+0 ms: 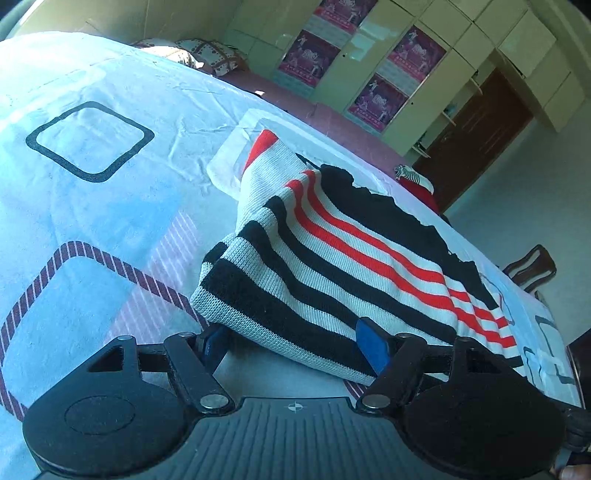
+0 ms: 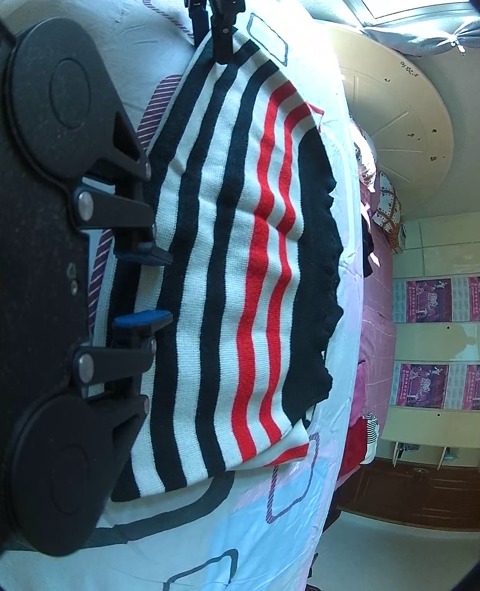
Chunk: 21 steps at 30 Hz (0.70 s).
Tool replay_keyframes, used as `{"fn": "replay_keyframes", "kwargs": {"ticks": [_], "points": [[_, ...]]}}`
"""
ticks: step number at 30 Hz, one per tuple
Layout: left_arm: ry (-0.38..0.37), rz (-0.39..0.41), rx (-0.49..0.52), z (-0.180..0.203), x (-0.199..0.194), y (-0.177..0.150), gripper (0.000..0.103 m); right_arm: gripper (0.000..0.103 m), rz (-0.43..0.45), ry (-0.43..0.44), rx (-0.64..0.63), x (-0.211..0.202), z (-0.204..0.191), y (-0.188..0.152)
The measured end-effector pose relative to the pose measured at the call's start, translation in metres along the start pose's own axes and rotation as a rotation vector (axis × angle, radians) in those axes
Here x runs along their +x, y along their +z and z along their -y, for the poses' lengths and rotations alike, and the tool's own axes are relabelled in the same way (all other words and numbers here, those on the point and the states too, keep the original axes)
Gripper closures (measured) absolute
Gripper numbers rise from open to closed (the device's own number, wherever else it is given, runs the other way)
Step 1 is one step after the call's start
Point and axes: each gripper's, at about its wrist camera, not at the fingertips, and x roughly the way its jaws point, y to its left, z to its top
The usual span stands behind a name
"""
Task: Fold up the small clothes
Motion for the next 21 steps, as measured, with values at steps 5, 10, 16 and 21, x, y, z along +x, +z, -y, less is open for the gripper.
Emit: {"fn": "replay_keyframes", "kwargs": {"ticks": [5,10,16,21], "points": [[-0.043,0.019,-0.073,-0.012,0.0,0.001,0.03,0.075,0.018,0.019,0.011,-0.005,0.0,0.001],[-0.066,0.044,-0.12,-0.021,-0.002,0.001,0.03,0.076,-0.002,0.003,0.021,0.003,0.002,0.0],[-0.079,0.086,-0.192,-0.033,0.005,0.004,0.03,0.076,0.051,0.035,0.044,-0.004,-0.008,0.011],[-0.074,0.086,-0.217,-0.032,0.023,0.014,0.047,0.082,0.087,0.034,0.057,0.002,-0.014,0.023]]}}
